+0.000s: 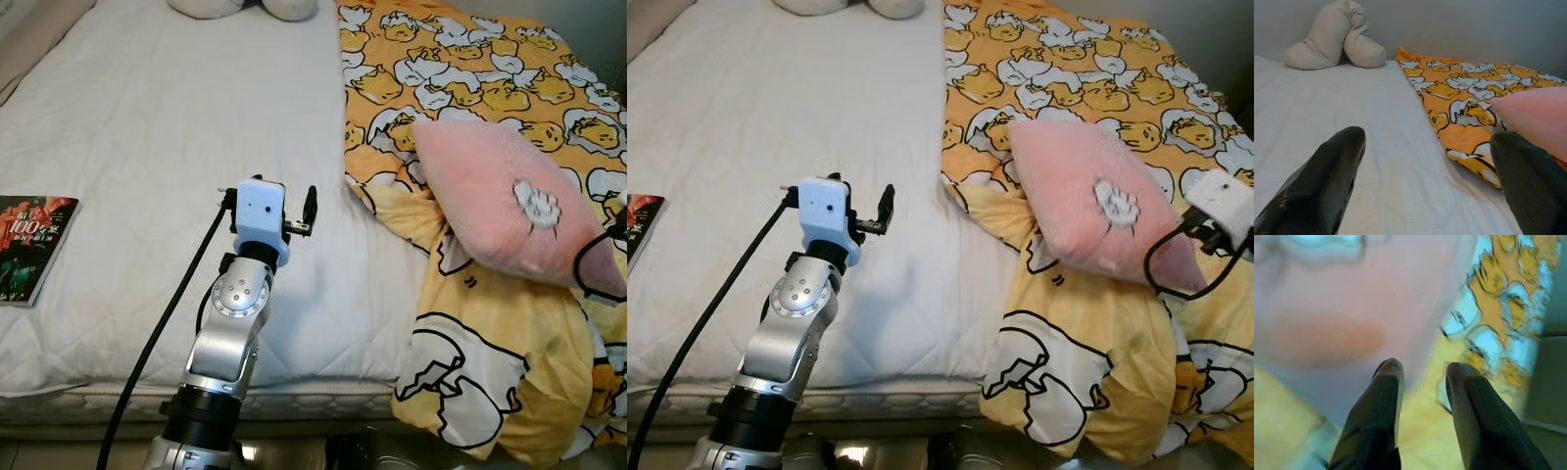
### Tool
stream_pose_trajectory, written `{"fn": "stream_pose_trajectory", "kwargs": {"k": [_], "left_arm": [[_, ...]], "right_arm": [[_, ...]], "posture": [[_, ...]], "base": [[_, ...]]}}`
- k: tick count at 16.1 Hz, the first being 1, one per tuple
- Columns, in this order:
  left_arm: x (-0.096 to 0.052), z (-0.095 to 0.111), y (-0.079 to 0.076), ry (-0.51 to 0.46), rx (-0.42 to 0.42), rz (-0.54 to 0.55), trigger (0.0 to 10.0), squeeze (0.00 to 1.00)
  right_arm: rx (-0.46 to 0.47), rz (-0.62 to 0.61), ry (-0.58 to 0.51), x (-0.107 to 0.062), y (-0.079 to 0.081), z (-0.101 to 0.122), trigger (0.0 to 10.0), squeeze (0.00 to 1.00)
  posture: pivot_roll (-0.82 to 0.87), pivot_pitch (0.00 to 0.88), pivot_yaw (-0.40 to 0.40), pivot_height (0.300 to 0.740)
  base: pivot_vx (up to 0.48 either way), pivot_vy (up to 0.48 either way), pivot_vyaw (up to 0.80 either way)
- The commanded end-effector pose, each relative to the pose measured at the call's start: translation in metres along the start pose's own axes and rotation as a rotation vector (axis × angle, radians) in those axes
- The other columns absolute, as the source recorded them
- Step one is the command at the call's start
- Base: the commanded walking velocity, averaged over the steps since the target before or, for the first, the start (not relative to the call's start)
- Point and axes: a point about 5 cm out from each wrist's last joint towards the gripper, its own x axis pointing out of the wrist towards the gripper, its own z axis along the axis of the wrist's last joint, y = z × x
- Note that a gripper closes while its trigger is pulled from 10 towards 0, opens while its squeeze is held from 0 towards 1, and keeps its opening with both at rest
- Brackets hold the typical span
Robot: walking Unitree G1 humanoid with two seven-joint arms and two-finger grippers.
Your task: Clean up the room
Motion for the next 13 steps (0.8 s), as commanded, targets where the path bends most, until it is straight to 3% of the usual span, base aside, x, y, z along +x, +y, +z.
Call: {"fn": "stream_pose_trajectory", "kwargs": {"k": [1, 2, 3, 4, 5, 6, 7, 8, 9, 10, 12, 13], "left_arm": [[0.000, 0.002, -0.006, -0.006, -0.010, -0.024, 10.0, 0.00], [0.000, 0.001, -0.005, -0.009, 0.010, -0.015, 10.0, 0.00], [0.001, 0.001, -0.004, -0.012, 0.019, -0.007, 10.0, 0.00], [0.003, 0.000, 0.000, -0.006, 0.035, 0.019, 10.0, 0.00], [0.004, -0.002, 0.005, 0.009, 0.018, 0.046, 10.0, 0.00], [0.005, -0.004, 0.009, 0.021, -0.005, 0.066, 10.0, 0.00], [0.005, -0.007, 0.016, 0.041, -0.030, 0.091, 10.0, 0.00], [0.005, -0.009, 0.018, 0.050, -0.038, 0.099, 10.0, 0.00], [0.004, -0.011, 0.020, 0.057, -0.039, 0.111, 10.0, 0.00], [0.005, -0.011, 0.022, 0.053, -0.025, 0.131, 10.0, 0.00], [0.006, -0.010, 0.025, 0.038, -0.010, 0.155, 10.0, 0.00], [0.007, -0.007, 0.025, 0.019, 0.001, 0.158, 10.0, 0.00]], "right_arm": [[0.121, 0.003, -0.173, -0.006, -0.011, 0.022, 10.0, 1.00], [0.305, 0.021, -0.368, 0.002, -0.005, 0.037, 10.0, 1.00], [0.413, 0.014, -0.460, 0.010, 0.004, 0.043, 10.0, 1.00], [0.490, -0.028, -0.518, 0.026, 0.021, 0.045, 10.0, 1.00], [0.576, -0.091, -0.559, 0.045, 0.055, 0.043, 10.0, 1.00], [0.642, -0.163, -0.577, 0.055, 0.080, 0.037, 10.0, 1.00], [0.593, -0.278, -0.558, 0.058, 0.107, 0.028, 10.0, 1.00], [0.615, -0.341, -0.551, 0.058, 0.117, 0.023, 10.0, 1.00], [0.659, -0.378, -0.531, 0.057, 0.129, 0.016, 10.0, 0.26], [0.685, -0.372, -0.487, 0.056, 0.155, 0.011, 10.0, 0.00], [0.679, -0.385, -0.495, 0.051, 0.178, 0.015, 10.0, 0.00], [0.638, -0.391, -0.558, 0.046, 0.182, 0.030, 10.0, 0.00]], "posture": [[0.01, 0.086, -0.096, 0.740], [0.01, 0.082, -0.098, 0.740], [0.00, 0.082, -0.098, 0.740], [0.00, 0.082, -0.095, 0.740], [0.00, 0.081, -0.095, 0.740], [0.00, 0.081, -0.093, 0.740], [0.00, 0.085, -0.086, 0.740], [0.00, 0.082, -0.083, 0.740], [0.00, 0.079, -0.083, 0.740], [0.01, 0.075, -0.082, 0.740], [0.00, 0.072, -0.079, 0.740], [0.00, 0.068, -0.079, 0.740]], "base": [[0.000, 0.000, 0.00], [0.000, 0.000, 0.00], [0.000, 0.000, 0.00], [0.000, 0.000, 0.00], [0.000, 0.000, 0.00], [0.000, 0.000, 0.00], [0.000, -0.465, 0.00], [0.000, -0.461, 0.00], [0.000, -0.458, 0.00], [0.000, -0.442, 0.00], [0.000, -0.437, 0.00], [0.000, -0.428, 0.00]]}}
